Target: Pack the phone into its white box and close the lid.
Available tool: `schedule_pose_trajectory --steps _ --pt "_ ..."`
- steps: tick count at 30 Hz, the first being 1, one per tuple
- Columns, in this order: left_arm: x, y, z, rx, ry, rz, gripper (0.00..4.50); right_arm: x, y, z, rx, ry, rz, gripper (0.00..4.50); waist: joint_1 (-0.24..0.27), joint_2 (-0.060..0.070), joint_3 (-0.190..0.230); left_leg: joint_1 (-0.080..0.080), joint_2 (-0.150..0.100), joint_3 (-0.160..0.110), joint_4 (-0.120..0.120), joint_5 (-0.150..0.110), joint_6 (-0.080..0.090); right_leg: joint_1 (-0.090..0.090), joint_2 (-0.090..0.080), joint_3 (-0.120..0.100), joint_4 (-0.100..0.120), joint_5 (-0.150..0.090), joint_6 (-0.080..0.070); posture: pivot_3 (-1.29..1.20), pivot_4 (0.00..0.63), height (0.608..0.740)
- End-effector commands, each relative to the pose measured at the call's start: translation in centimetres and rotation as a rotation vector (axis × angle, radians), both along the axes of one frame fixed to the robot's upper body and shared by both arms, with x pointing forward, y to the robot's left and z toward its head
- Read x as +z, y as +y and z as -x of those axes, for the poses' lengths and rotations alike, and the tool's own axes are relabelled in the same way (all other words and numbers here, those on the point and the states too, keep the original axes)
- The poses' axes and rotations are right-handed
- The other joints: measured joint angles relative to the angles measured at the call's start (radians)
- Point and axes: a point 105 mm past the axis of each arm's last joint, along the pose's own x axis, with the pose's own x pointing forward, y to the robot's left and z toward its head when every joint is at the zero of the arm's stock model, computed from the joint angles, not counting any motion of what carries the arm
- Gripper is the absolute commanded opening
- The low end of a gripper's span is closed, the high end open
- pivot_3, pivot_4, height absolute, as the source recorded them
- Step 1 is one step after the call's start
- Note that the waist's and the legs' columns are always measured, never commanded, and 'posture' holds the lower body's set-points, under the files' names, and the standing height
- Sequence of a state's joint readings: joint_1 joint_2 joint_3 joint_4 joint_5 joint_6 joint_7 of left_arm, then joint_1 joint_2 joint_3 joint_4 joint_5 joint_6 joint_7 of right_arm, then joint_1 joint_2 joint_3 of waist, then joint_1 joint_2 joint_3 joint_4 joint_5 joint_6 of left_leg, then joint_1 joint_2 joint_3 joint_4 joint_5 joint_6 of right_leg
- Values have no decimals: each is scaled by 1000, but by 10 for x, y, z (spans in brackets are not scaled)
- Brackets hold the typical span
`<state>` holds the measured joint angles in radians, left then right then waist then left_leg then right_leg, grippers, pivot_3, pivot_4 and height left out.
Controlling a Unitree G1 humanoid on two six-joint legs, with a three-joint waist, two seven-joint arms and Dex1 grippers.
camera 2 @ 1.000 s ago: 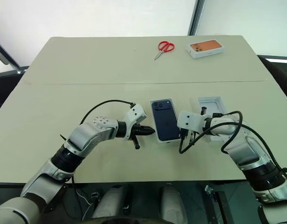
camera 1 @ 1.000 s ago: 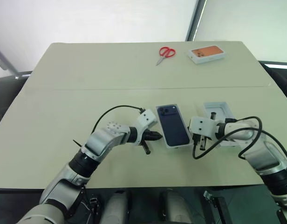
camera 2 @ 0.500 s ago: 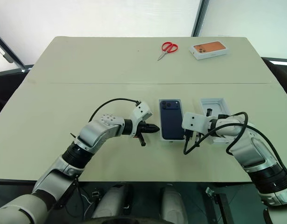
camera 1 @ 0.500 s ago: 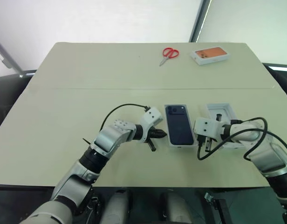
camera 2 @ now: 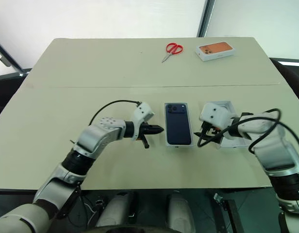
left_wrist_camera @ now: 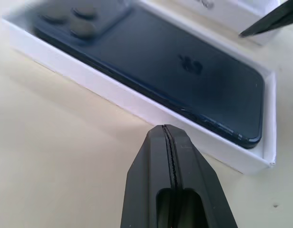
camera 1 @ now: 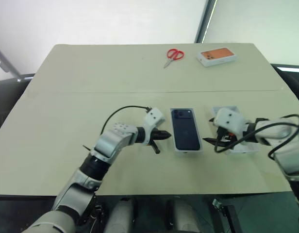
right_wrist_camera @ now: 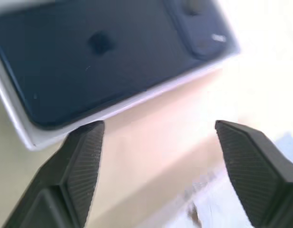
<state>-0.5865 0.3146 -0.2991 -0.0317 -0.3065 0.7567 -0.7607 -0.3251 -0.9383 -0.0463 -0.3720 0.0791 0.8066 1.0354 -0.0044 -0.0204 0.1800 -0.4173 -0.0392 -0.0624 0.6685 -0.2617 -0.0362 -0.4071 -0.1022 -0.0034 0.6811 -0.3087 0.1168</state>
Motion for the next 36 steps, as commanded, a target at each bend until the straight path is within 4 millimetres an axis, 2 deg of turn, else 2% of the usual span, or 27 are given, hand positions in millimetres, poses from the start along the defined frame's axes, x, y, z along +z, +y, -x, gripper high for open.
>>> schedule_pose_trajectory --steps 1,3,5,16,20,33,34,36 --pt "25 5 5 -35 -105 73 0 11 -5 6 -93 48 -56 3640 0 0 0 0 0 0 0 0 0 0 0 0 0 0 0 0 150 697" --pt "32 12 13 -83 -204 97 0 8 -18 0 -236 91 -86 3640 -1 0 0 0 -1 0 0 0 1 1 -1 0 -1 0 0 0 150 697" --pt "35 15 17 -108 -251 105 0 6 -23 -1 -302 114 -97 3640 0 0 0 0 -1 1 0 0 1 0 -2 0 -1 0 0 0 150 697" --pt "34 16 17 -118 -267 112 0 7 -22 -1 -326 125 -101 3640 10 0 0 -1 -2 1 0 -4 7 0 -1 0 -1 0 0 0 150 697" --pt "31 32 38 -226 -286 137 0 -5 -25 -2 -493 245 -203 3640 -6 1 0 0 -1 1 0 -4 6 0 -1 0 -1 0 0 0 150 697" --pt "31 33 39 -236 -292 142 0 -4 -24 -2 -516 256 -208 3640 -8 2 0 -1 -1 1 0 -4 7 0 -1 0 -1 0 0 0 150 697" --pt "31 35 42 -246 -297 154 0 -8 -24 -2 -535 266 -210 3640 -8 2 0 -1 -1 1 0 -4 7 0 -1 0 -1 0 0 0 150 697" --pt "26 47 51 -259 -284 150 0 -24 -36 -14 -715 308 -306 3640 -15 0 -1 -1 -1 1 -1 -4 7 -1 -1 0 -1 0 0 0 150 697"
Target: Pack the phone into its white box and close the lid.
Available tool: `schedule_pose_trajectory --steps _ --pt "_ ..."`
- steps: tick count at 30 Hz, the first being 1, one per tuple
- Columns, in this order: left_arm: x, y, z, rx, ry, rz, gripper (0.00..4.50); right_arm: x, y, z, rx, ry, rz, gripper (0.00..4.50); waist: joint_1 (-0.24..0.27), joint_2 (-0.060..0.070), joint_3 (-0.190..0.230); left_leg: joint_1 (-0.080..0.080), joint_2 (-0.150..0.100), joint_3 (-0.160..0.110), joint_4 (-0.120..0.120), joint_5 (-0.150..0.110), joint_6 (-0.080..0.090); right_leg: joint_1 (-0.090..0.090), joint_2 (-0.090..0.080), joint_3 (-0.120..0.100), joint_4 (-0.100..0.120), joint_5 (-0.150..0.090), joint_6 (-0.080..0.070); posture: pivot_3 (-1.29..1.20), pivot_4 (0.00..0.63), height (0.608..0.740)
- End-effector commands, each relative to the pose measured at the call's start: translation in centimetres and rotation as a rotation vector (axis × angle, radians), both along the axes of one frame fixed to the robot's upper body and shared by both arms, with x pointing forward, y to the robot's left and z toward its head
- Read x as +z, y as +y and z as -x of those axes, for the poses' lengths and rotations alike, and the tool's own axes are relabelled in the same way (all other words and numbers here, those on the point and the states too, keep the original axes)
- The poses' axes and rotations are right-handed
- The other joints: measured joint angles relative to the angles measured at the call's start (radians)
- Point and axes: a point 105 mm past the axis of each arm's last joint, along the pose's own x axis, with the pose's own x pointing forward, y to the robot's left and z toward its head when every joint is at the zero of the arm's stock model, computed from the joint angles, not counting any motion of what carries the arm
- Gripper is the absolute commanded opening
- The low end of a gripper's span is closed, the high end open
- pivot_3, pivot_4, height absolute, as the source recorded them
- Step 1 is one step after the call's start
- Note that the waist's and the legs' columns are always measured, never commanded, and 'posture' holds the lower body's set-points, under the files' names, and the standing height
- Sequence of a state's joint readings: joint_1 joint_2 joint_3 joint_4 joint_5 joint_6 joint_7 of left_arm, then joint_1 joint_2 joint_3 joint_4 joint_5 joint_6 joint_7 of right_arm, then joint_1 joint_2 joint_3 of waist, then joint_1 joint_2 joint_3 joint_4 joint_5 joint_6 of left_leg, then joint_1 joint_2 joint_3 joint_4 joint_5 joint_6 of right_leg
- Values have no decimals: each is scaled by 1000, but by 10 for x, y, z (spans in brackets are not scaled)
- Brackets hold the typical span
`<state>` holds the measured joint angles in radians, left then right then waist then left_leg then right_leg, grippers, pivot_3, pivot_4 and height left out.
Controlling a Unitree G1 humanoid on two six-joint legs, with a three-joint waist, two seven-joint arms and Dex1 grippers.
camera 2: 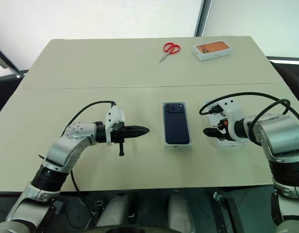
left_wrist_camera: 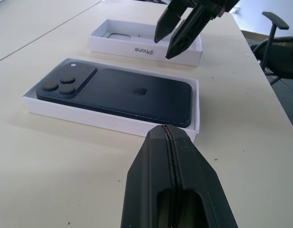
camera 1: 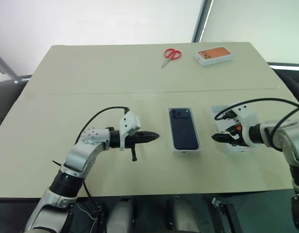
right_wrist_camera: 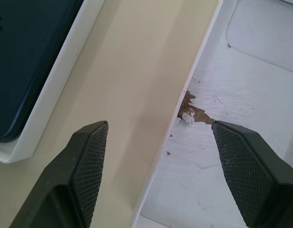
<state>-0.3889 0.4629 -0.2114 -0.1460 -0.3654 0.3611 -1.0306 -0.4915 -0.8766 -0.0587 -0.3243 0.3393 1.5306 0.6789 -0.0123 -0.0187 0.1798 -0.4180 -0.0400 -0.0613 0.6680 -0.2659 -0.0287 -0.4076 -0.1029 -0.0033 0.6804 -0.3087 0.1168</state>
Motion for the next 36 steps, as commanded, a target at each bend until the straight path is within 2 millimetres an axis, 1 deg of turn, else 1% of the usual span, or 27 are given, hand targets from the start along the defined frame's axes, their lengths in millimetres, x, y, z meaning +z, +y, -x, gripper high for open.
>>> schedule_pose_trajectory --steps 1,2,7,8,10,16,25,26,27,28,29,30,31,33,36 --pt "7 15 15 -39 -43 16 0 -11 -16 -17 -251 15 -101 3101 -11 -2 -1 1 1 1 0 0 0 0 1 1 0 0 0 0 150 697" --pt "6 17 17 -41 -43 6 0 -15 -17 -19 -287 23 -118 2794 -7 -1 -1 3 2 1 -1 0 0 1 1 1 0 0 0 0 150 697" --pt "2 21 16 -29 -60 -20 0 -18 -13 -22 -306 16 -128 219 3 -1 -3 3 0 1 0 0 0 3 0 1 0 0 0 0 150 697" --pt "3 22 15 -22 -62 -18 0 -18 -11 -23 -306 15 -132 96 2 -1 -3 3 0 1 0 0 0 3 0 1 0 0 0 0 150 697" --pt "3 25 13 0 -66 -16 0 -17 -9 -25 -305 5 -148 96 1 -1 -3 3 0 1 0 0 0 3 0 1 0 0 0 0 150 697" --pt "2 33 8 57 -72 -16 0 6 -4 -35 -297 -53 -239 96 -4 0 -2 3 1 1 -1 0 0 2 0 1 1 0 0 0 150 697" --pt "3 34 8 61 -72 -15 0 7 -4 -36 -302 -49 -246 96 -2 0 -2 3 1 1 -1 0 0 2 0 1 0 0 0 0 150 697" --pt "3 40 4 106 -70 -7 0 30 8 -45 -258 -94 -380 96 -2 0 -2 3 1 1 -1 0 0 2 0 1 0 0 0 0 150 697" --pt "3 46 0 140 -68 0 0 48 17 -50 -218 -128 -482 96 -6 2 -1 3 1 1 -1 0 0 2 0 1 0 0 0 0 150 697" --pt "2 55 -6 206 -63 14 0 71 53 -50 -53 -144 -646 96 -10 4 0 3 1 2 -1 0 0 1 0 1 1 0 0 0 150 697" --pt "1 63 -11 254 -60 21 0 87 80 -43 83 -149 -746 96 -20 5 0 3 1 3 -1 0 0 0 0 2 2 0 0 0 150 697" --pt "1 66 -14 280 -58 25 0 92 97 -38 156 -139 -791 96 -29 5 0 3 2 3 -1 0 0 -1 1 3 3 0 0 0 150 697" --pt "0 68 -15 294 -58 28 0 93 106 -33 192 -125 -814 96 -32 4 0 3 4 3 -2 0 0 -1 3 2 3 0 0 0 150 697" --pt "0 69 -15 298 -60 29 0 92 108 -30 183 -104 -818 96 -25 4 0 2 6 0 -3 0 1 -1 6 0 2 0 -1 0 150 697" --pt "0 68 -15 301 -61 31 0 91 107 -27 159 -84 -824 96 -4 4 0 -3 4 0 0 0 1 -4 3 1 2 0 -1 0 150 697"
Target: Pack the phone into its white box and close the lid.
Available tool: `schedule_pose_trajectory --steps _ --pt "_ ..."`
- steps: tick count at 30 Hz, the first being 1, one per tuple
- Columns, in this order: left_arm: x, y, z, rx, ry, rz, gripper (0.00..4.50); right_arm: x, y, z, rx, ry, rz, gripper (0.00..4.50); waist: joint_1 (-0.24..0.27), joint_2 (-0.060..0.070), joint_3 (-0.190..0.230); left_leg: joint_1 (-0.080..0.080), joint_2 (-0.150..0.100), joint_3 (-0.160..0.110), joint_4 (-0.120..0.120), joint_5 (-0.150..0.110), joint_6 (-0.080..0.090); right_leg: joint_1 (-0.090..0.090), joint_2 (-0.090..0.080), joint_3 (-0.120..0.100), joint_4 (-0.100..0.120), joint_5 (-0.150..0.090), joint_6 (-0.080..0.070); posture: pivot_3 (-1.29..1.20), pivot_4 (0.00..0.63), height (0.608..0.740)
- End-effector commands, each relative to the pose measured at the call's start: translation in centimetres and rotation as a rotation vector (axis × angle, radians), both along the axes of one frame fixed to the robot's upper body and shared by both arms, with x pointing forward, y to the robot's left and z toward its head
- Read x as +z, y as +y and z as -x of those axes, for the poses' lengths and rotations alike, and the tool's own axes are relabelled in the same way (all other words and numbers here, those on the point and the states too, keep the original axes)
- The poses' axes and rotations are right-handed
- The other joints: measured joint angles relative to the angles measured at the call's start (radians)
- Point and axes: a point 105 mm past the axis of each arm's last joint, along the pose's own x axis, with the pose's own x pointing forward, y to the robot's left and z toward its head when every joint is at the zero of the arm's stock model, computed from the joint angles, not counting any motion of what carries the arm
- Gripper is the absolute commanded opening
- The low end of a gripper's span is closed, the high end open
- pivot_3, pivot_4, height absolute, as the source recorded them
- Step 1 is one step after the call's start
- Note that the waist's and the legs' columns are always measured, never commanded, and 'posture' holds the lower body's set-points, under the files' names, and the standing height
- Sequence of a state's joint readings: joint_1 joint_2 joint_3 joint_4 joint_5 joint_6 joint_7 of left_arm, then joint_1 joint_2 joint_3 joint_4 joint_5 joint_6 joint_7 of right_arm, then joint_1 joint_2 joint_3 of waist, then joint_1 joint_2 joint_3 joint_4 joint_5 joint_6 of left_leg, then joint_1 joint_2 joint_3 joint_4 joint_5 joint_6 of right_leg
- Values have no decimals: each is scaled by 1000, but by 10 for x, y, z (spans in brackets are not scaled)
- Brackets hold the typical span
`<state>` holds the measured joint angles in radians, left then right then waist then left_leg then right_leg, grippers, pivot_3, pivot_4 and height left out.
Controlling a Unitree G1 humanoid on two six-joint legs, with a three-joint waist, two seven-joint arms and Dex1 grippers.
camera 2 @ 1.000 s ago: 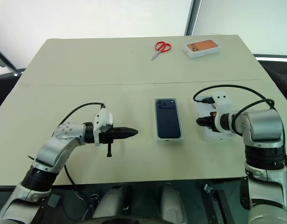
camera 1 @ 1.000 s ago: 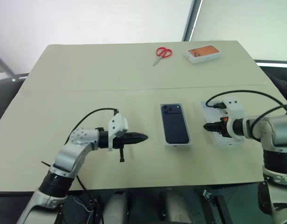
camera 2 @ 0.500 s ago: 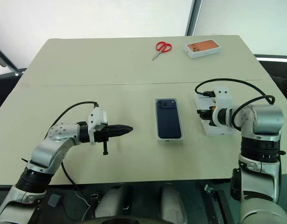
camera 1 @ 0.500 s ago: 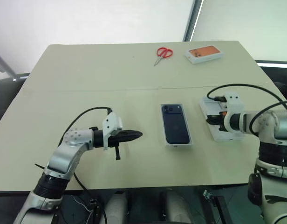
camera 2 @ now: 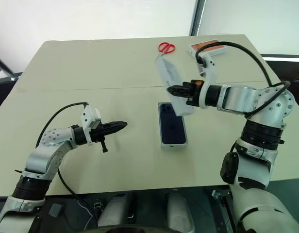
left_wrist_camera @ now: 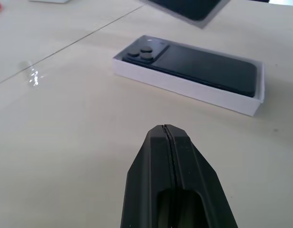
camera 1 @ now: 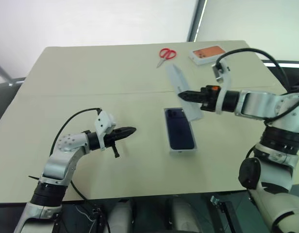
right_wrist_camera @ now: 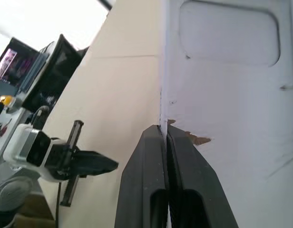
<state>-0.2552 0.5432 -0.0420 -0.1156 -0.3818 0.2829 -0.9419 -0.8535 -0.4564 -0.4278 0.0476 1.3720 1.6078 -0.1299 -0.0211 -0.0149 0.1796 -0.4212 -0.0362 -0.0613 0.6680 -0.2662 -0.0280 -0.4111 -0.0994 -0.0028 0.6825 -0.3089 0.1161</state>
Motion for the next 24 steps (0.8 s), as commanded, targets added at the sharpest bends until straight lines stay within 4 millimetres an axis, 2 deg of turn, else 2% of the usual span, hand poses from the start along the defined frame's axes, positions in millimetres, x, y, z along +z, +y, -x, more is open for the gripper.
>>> schedule_pose_trajectory --steps 1,6,11,16,24 --pt "9 4 0 20 -44 16 0 8 -4 6 -22 2 -26 96 9 0 0 -1 -2 0 1 0 0 0 -2 0 0 0 0 0 150 697" --pt "8 5 0 30 -43 17 0 12 4 11 -58 48 -83 96 6 0 0 -4 -4 0 6 0 4 0 -4 0 0 0 0 0 150 697" --pt "8 6 -3 41 -46 15 0 15 23 12 -52 42 -172 96 -4 0 0 -4 -1 1 6 -1 5 -1 -1 0 1 0 0 0 150 697" --pt "10 6 -8 48 -53 13 0 13 62 19 -83 101 -371 96 0 1 0 -4 -1 0 6 -1 5 -2 0 0 2 0 0 0 150 697" --pt "11 3 -11 53 -55 22 0 -8 89 39 -164 251 -453 96 4 1 0 -5 -2 0 7 -1 5 -3 -1 1 2 0 0 0 150 697"
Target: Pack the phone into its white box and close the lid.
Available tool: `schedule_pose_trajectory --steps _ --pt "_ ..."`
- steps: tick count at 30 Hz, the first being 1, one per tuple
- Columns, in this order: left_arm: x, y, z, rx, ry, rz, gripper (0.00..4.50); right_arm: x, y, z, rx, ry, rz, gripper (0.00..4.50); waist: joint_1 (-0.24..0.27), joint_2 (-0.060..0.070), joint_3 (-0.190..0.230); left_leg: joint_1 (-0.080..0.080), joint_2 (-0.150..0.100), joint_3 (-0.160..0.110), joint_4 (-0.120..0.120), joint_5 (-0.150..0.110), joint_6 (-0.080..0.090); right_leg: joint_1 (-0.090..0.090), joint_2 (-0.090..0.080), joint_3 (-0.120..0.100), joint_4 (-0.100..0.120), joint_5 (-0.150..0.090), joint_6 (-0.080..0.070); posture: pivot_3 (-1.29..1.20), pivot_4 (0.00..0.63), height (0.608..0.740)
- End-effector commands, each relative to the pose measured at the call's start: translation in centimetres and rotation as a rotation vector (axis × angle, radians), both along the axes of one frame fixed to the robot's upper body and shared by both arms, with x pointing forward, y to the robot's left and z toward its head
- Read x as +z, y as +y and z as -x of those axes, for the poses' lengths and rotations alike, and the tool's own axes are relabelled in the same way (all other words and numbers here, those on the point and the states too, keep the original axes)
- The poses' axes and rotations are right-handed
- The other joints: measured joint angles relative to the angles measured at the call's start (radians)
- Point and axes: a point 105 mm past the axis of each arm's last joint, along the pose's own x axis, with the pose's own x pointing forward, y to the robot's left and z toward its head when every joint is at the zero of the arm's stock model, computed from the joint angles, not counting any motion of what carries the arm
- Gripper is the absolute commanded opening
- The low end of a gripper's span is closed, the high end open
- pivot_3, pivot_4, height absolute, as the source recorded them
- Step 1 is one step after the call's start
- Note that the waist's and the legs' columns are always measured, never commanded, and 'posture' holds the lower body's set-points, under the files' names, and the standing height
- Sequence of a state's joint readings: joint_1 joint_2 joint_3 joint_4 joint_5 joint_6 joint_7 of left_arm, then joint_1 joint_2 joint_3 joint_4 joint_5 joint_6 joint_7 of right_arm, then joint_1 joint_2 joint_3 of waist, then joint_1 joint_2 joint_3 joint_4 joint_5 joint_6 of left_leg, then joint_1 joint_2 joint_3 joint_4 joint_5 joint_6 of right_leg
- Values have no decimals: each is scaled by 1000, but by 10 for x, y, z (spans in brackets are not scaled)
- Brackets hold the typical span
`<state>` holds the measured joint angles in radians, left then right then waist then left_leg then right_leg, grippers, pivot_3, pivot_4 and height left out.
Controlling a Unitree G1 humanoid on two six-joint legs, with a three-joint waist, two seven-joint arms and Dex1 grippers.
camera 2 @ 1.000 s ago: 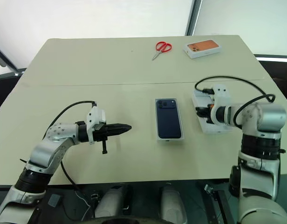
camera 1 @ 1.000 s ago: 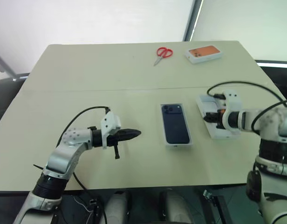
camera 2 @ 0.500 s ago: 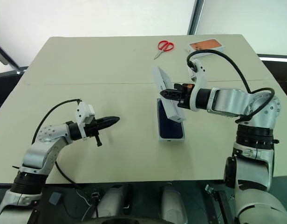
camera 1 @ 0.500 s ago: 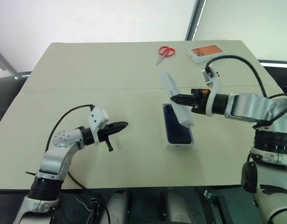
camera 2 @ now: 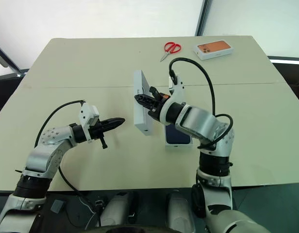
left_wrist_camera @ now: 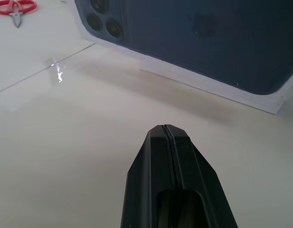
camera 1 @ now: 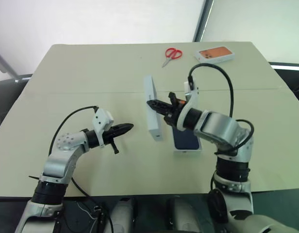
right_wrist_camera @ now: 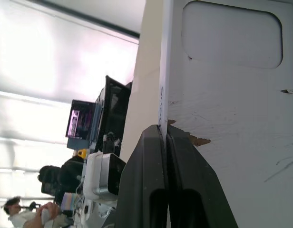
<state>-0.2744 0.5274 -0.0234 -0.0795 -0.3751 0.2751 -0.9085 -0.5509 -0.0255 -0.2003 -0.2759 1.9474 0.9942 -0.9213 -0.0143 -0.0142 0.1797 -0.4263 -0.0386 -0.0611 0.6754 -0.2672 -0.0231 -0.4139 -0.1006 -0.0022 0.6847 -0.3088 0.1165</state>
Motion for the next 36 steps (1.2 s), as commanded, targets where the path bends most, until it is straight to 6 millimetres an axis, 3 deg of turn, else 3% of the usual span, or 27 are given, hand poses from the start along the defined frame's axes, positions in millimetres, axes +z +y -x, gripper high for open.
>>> schedule_pose_trajectory --steps 1,10,14,20,23,29,36 --pt "9 -2 -1 -4 -45 3 0 9 5 10 -8 -13 -31 96 -4 0 0 0 0 0 0 0 0 0 0 0 0 0 0 0 150 697" --pt "8 -15 -7 -12 -53 4 0 -44 -20 9 -72 158 64 96 -3 1 0 0 1 0 0 0 0 0 1 0 1 0 0 0 150 697" --pt "9 -27 -13 -20 -63 14 0 -49 -28 6 -75 159 88 96 -3 0 0 1 1 0 0 0 0 1 2 0 0 0 0 0 150 697" --pt "14 -53 -12 -77 -67 53 0 -27 -42 -4 -62 40 92 2959 -2 1 0 1 1 0 1 0 1 1 2 0 0 0 0 0 150 697" --pt "14 -74 -13 -110 -65 63 0 -4 -60 -9 -43 -96 175 4461 -1 3 1 1 1 0 1 -1 2 1 2 0 0 0 0 0 150 697" --pt "16 -102 -18 -131 -48 91 0 14 -89 -11 -31 -199 373 4461 0 3 1 0 1 0 4 -3 6 3 2 0 -1 0 0 0 150 697" --pt "17 -127 -21 -138 -52 105 0 10 -113 -17 -55 -264 556 4461 3 3 1 0 1 1 5 -4 6 3 2 0 -1 0 0 0 150 697"
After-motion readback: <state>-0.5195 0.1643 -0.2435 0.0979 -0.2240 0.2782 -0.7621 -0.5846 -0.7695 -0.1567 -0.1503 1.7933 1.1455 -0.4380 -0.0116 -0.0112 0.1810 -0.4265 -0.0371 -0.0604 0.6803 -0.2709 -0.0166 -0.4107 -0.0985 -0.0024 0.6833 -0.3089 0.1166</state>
